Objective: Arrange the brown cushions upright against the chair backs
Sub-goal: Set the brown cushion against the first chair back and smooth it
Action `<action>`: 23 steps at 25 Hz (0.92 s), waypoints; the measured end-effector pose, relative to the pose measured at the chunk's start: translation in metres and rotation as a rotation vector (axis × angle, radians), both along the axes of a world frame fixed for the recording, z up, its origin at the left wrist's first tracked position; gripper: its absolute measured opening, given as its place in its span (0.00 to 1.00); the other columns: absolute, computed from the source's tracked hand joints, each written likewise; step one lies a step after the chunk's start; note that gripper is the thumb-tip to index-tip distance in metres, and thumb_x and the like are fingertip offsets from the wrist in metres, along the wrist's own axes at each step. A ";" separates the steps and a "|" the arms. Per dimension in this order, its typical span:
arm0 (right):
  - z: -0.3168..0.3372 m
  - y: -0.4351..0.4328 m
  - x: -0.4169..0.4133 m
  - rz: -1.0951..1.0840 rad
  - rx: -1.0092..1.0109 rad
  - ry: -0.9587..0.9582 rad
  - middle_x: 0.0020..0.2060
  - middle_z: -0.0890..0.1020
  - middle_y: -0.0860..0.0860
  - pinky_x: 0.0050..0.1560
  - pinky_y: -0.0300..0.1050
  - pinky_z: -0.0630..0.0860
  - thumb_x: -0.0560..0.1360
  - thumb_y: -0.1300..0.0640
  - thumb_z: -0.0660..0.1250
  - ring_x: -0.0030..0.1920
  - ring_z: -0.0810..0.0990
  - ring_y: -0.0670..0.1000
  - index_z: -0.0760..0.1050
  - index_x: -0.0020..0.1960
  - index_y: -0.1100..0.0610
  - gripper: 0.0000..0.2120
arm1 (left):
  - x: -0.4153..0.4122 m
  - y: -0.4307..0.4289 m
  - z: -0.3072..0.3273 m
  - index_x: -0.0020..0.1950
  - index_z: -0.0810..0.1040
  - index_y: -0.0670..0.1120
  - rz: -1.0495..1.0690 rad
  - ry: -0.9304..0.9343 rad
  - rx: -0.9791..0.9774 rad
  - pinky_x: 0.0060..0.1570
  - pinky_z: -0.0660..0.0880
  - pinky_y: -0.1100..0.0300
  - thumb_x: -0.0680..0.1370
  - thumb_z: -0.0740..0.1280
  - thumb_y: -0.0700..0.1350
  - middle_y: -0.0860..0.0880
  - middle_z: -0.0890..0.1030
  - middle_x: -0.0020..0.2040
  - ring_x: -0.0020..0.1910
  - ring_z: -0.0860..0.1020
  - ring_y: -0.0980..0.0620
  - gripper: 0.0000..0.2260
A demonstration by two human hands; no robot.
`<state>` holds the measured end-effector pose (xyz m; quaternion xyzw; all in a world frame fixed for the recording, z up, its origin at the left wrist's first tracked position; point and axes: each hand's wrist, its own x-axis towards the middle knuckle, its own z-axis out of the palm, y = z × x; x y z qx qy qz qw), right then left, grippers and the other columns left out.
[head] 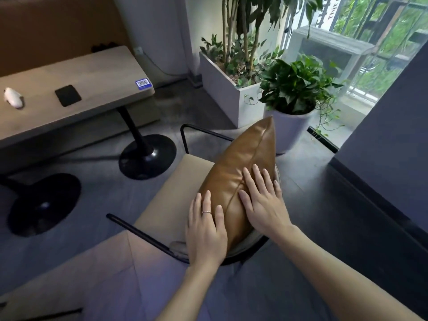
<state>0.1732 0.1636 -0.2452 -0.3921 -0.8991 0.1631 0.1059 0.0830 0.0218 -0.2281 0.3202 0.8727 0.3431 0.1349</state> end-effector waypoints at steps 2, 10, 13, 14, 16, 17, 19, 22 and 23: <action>0.000 0.001 0.003 0.004 -0.008 0.050 0.82 0.56 0.50 0.78 0.58 0.52 0.84 0.41 0.49 0.82 0.52 0.55 0.54 0.82 0.46 0.28 | 0.006 -0.001 -0.003 0.79 0.64 0.48 0.153 -0.072 0.079 0.75 0.58 0.52 0.79 0.51 0.66 0.46 0.67 0.79 0.78 0.63 0.48 0.33; -0.022 0.019 0.030 -0.547 -0.727 0.392 0.78 0.65 0.54 0.75 0.56 0.62 0.81 0.54 0.62 0.77 0.65 0.55 0.59 0.80 0.54 0.29 | 0.028 0.003 0.006 0.80 0.60 0.51 0.839 -0.647 0.200 0.62 0.72 0.42 0.69 0.75 0.66 0.45 0.63 0.78 0.71 0.70 0.41 0.46; -0.028 0.026 0.034 -0.602 -0.929 0.359 0.76 0.70 0.51 0.69 0.59 0.72 0.76 0.53 0.68 0.71 0.72 0.59 0.51 0.82 0.43 0.40 | 0.024 0.007 -0.002 0.80 0.56 0.53 1.009 -0.831 0.333 0.62 0.72 0.45 0.65 0.78 0.66 0.47 0.64 0.78 0.69 0.72 0.41 0.51; -0.029 0.027 0.034 -0.611 -0.940 0.330 0.74 0.72 0.50 0.64 0.59 0.76 0.74 0.54 0.69 0.67 0.75 0.59 0.49 0.81 0.39 0.43 | 0.020 0.008 -0.004 0.80 0.56 0.55 1.044 -0.876 0.385 0.62 0.73 0.46 0.64 0.79 0.66 0.47 0.65 0.77 0.68 0.73 0.41 0.52; -0.030 0.028 0.031 -0.624 -0.907 0.271 0.71 0.76 0.52 0.55 0.54 0.79 0.72 0.57 0.68 0.59 0.79 0.59 0.49 0.81 0.38 0.45 | 0.016 0.009 -0.008 0.79 0.58 0.54 1.059 -0.872 0.402 0.63 0.74 0.45 0.63 0.79 0.66 0.46 0.67 0.76 0.67 0.73 0.41 0.51; -0.030 0.027 0.031 -0.638 -0.884 0.253 0.69 0.77 0.53 0.54 0.54 0.79 0.72 0.58 0.68 0.56 0.79 0.58 0.50 0.81 0.38 0.45 | 0.015 0.010 -0.010 0.78 0.60 0.53 1.055 -0.847 0.387 0.64 0.74 0.45 0.64 0.79 0.66 0.45 0.68 0.75 0.67 0.74 0.41 0.49; -0.031 0.027 0.031 -0.651 -0.858 0.226 0.68 0.77 0.53 0.58 0.59 0.80 0.70 0.58 0.68 0.57 0.78 0.59 0.51 0.80 0.37 0.46 | 0.016 0.011 -0.010 0.77 0.63 0.51 1.059 -0.811 0.386 0.64 0.75 0.44 0.66 0.79 0.64 0.45 0.70 0.74 0.66 0.75 0.40 0.45; -0.033 0.027 0.025 -0.652 -0.871 0.202 0.64 0.78 0.53 0.59 0.63 0.79 0.64 0.54 0.69 0.59 0.79 0.63 0.50 0.78 0.33 0.49 | 0.008 0.012 -0.008 0.76 0.65 0.51 1.062 -0.803 0.412 0.64 0.75 0.44 0.67 0.79 0.62 0.44 0.71 0.73 0.65 0.75 0.40 0.43; -0.034 0.027 0.021 -0.654 -0.876 0.194 0.61 0.78 0.52 0.59 0.64 0.79 0.63 0.54 0.69 0.59 0.79 0.63 0.50 0.77 0.32 0.49 | 0.003 0.012 -0.006 0.77 0.65 0.51 1.062 -0.804 0.417 0.63 0.75 0.46 0.68 0.79 0.62 0.44 0.71 0.73 0.65 0.75 0.40 0.43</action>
